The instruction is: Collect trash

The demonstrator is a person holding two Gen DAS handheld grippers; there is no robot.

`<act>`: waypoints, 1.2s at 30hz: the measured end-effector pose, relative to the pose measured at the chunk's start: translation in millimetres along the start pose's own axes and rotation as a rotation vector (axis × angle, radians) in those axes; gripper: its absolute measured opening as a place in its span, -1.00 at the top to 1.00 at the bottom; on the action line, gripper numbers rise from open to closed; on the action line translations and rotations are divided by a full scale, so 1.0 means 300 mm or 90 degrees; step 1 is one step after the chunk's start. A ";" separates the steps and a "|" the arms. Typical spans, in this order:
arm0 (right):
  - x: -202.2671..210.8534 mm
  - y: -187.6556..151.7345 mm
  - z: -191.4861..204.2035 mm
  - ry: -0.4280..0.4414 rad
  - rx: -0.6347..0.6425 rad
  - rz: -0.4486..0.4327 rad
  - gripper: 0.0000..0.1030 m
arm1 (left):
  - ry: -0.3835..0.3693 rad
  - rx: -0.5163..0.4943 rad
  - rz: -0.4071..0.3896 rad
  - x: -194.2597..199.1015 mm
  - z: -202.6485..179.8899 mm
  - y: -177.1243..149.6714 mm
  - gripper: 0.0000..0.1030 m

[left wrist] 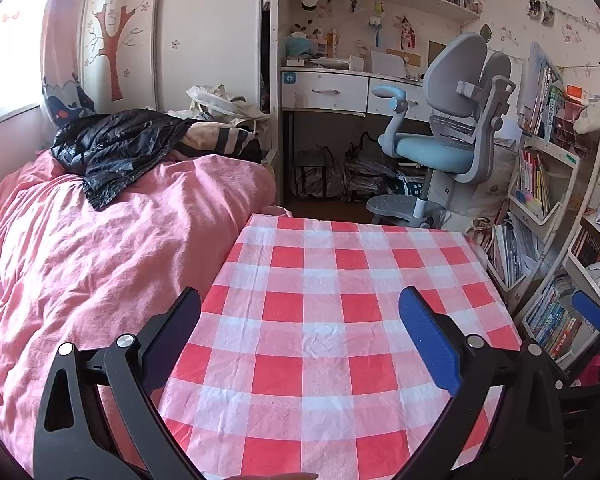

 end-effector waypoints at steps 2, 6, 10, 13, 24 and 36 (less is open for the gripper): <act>-0.004 0.010 0.000 0.000 0.002 -0.003 -0.85 | 0.000 -0.004 0.002 -0.006 -0.006 -0.001 -0.86; -0.007 0.027 -0.008 0.000 0.004 -0.006 -0.85 | -0.003 -0.014 0.005 -0.019 -0.023 -0.002 -0.86; 0.000 0.019 -0.007 0.002 0.009 -0.011 -0.85 | -0.004 -0.025 0.011 -0.034 -0.042 -0.011 -0.86; -0.004 0.021 -0.003 0.003 0.015 -0.013 -0.85 | -0.004 -0.031 0.015 -0.045 -0.056 -0.018 -0.86; -0.061 -0.014 -0.007 0.025 0.019 0.022 -0.85 | -0.047 0.006 -0.003 -0.059 -0.068 -0.033 -0.86; -0.358 -0.152 -0.029 0.033 0.000 0.191 -0.85 | -0.001 -0.023 0.033 -0.083 -0.024 -0.004 -0.86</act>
Point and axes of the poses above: each gripper's, at about its wrist camera, not at the fingertips, and x roughly against the way its jaws point, z to its left, y to its top, the point moved 7 cm from there along -x, roughly the way its jaws point, and after that the axes turned 12 degrees about -y, right-handed, at the moved point
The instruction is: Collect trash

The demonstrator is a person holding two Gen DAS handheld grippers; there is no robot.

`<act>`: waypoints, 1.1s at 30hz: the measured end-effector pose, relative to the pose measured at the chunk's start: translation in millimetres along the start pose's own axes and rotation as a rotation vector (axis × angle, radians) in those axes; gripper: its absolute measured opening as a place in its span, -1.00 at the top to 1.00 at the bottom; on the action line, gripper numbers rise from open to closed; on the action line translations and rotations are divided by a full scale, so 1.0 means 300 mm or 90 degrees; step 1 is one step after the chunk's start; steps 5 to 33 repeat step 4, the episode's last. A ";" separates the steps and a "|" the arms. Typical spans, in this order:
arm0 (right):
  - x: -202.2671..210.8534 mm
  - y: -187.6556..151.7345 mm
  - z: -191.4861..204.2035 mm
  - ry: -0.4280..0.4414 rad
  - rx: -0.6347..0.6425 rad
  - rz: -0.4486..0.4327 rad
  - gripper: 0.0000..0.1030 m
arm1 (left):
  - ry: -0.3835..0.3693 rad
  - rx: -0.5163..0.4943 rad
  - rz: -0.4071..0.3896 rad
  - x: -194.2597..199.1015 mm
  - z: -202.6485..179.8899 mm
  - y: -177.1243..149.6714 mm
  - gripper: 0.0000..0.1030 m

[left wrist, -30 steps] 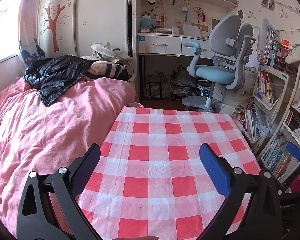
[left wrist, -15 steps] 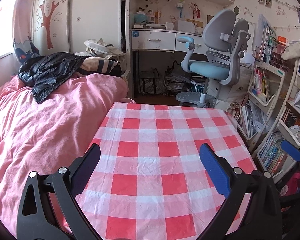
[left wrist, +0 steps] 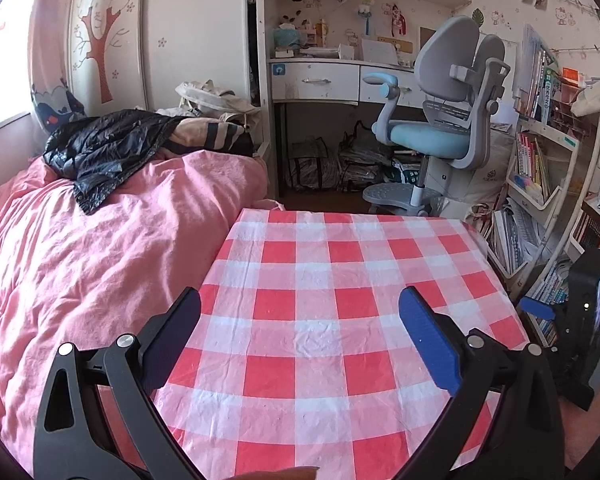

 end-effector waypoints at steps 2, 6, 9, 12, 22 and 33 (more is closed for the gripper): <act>-0.034 -0.010 -0.002 -0.001 -0.001 0.020 -0.85 | 0.012 0.010 0.017 -0.020 0.022 -0.009 -0.86; -0.067 -0.019 -0.005 -0.004 -0.001 0.038 -0.85 | 0.013 0.019 0.033 -0.040 0.037 -0.024 -0.86; -0.067 -0.019 -0.005 -0.004 -0.001 0.038 -0.85 | 0.013 0.019 0.033 -0.040 0.037 -0.024 -0.86; -0.067 -0.019 -0.005 -0.004 -0.001 0.038 -0.85 | 0.013 0.019 0.033 -0.040 0.037 -0.024 -0.86; -0.067 -0.019 -0.005 -0.004 -0.001 0.038 -0.85 | 0.013 0.019 0.033 -0.040 0.037 -0.024 -0.86; -0.067 -0.019 -0.005 -0.004 -0.001 0.038 -0.85 | 0.013 0.019 0.033 -0.040 0.037 -0.024 -0.86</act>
Point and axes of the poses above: each gripper's, at about its wrist camera, not at the fingertips, and x roughly against the way its jaws point, z to its left, y to its top, the point moved 7 cm from there along -x, roughly the way its jaws point, and after that the axes turned 12 degrees about -y, right-handed, at the moved point
